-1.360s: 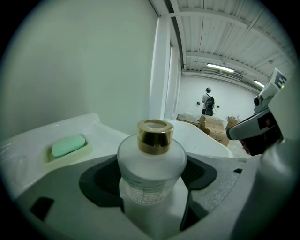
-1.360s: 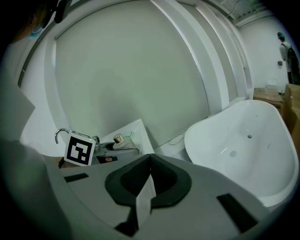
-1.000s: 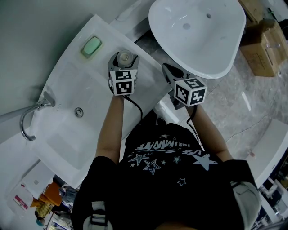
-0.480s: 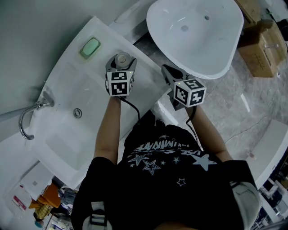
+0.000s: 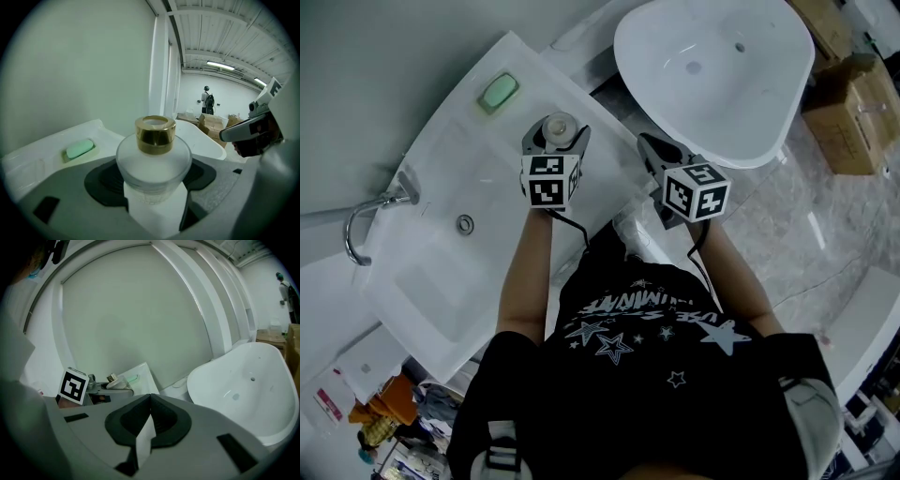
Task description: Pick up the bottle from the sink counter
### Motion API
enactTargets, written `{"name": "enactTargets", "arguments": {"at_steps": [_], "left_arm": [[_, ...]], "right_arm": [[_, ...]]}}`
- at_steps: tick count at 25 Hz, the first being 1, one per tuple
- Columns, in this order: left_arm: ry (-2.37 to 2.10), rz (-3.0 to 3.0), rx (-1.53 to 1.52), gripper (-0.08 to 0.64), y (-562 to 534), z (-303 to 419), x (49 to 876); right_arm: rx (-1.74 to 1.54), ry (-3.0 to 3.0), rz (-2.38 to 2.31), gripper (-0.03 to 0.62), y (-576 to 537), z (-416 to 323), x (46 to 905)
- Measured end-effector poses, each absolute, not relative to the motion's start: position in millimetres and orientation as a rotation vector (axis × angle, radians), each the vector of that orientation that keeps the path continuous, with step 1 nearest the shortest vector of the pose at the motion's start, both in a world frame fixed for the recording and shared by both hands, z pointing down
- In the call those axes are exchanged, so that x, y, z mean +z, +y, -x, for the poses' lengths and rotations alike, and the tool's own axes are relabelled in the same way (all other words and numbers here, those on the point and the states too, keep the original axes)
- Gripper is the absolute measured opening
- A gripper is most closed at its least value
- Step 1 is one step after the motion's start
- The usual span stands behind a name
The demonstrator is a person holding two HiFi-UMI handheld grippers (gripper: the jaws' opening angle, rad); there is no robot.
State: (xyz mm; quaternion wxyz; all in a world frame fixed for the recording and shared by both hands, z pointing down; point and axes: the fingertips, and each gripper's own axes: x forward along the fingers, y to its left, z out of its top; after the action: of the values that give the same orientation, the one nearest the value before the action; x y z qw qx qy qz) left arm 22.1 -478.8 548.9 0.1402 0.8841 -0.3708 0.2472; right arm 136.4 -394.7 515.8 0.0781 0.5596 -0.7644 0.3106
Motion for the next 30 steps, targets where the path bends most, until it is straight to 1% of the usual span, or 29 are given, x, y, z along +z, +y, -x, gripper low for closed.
{"name": "enactTargets", "arguments": {"at_steps": [7, 16, 30], "left_arm": [[-1.142, -2.545, 0.661, 0.344, -444.6, -11.1, 518.2], [-1.227, -2.539, 0.602, 0.344, -370.4, -4.2, 483.0], [-1.353, -2.451, 0.511, 0.344, -236.3, 26.1, 458.8]], "right_arm": [[0.903, -2.358, -1.628, 0.006, -369.0, -128.7, 499.0], [0.840, -2.451, -1.552, 0.006, -308.7, -125.5, 476.1], [0.788, -2.554, -1.380, 0.006, -205.2, -104.6, 459.2]]}}
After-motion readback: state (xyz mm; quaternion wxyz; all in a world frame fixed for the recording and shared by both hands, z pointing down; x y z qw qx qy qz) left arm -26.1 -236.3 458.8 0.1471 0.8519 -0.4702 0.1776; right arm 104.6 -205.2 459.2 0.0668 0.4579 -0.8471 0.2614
